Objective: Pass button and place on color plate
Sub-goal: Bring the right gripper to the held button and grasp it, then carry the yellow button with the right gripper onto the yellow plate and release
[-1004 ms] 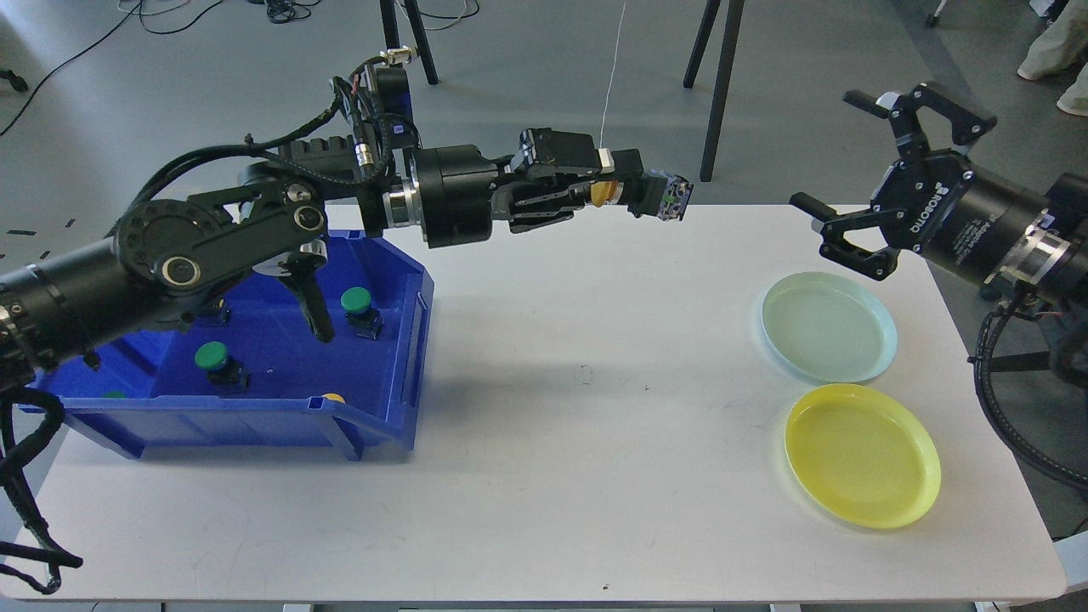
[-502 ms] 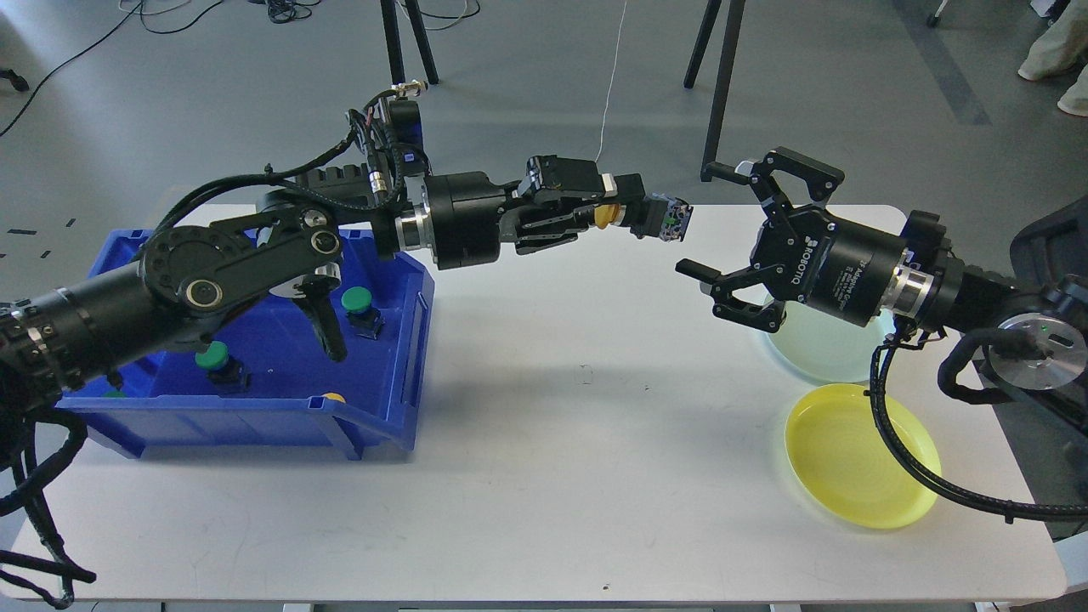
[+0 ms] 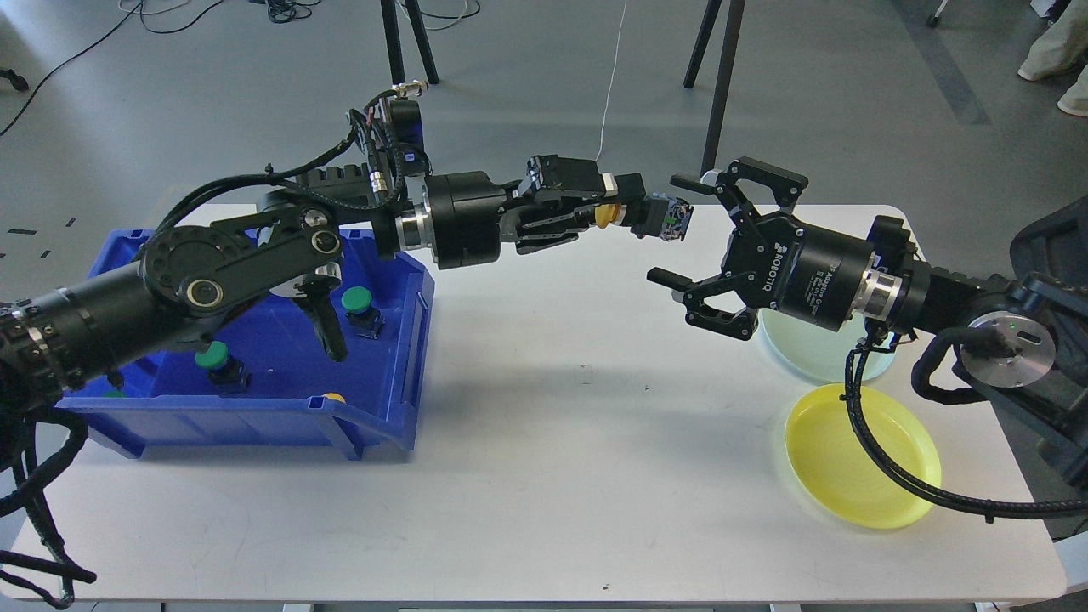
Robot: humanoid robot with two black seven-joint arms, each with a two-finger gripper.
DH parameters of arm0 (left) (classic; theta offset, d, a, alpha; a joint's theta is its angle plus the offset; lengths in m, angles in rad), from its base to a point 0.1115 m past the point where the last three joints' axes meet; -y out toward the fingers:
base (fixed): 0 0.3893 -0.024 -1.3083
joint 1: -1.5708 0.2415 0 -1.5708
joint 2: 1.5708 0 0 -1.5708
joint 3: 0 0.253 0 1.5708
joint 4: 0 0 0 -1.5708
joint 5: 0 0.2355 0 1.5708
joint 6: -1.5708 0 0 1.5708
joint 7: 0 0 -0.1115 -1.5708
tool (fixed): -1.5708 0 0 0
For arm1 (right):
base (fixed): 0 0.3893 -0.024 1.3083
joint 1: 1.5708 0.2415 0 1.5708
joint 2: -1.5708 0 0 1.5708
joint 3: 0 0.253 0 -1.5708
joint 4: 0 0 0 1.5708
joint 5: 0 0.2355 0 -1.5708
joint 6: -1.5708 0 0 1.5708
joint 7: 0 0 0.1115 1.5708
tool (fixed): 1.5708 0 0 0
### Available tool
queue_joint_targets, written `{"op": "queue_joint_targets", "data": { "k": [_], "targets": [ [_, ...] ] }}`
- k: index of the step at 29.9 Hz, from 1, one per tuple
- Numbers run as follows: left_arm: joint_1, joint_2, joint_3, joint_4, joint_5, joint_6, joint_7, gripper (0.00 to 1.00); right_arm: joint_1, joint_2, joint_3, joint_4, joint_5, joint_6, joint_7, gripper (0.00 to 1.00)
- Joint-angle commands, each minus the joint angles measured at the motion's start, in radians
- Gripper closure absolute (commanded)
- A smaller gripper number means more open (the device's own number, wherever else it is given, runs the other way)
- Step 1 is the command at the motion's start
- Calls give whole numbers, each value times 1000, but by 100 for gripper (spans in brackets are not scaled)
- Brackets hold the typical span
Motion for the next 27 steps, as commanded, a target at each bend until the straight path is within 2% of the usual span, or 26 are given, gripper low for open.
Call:
{"op": "queue_joint_targets", "data": {
  "k": [1, 5, 9, 14, 16, 17, 18, 21, 25, 27],
  "targets": [
    [0, 1, -3, 0, 0, 0, 0, 95, -1, 0, 3, 0, 1, 0, 1, 46],
    [0, 1, -5, 0, -1, 0, 0, 95, 0, 2, 3, -2, -1, 0, 1, 61],
    [2, 1, -5, 0, -1, 0, 0, 95, 8, 17, 1, -20, -2, 0, 1, 87],
    [2, 1, -5, 0, -1, 0, 0, 94, 8, 23, -2, -35, -1, 0, 1, 99],
    [2, 1, -5, 0, -1, 0, 0, 93, 8, 22, 0, -35, -1, 0, 1, 99],
    [2, 1, -5, 0, -1, 0, 0, 88, 6, 18, 0, -35, -1, 0, 1, 99],
    [2, 1, -6, 0, -6, 0, 0, 77, 8, 17, -2, -34, -1, 0, 1, 99],
    [3, 1, -23, 1, -18, 0, 0, 21, 5, 9, -3, -34, -2, 0, 0, 99],
    [6, 2, -42, 5, -44, 0, 0, 8, -7, 2, 0, -34, -2, 0, 1, 99],
    [6, 2, -43, 5, -46, 0, 0, 7, -14, 0, 3, -34, -2, 0, 1, 99]
  ]
}}
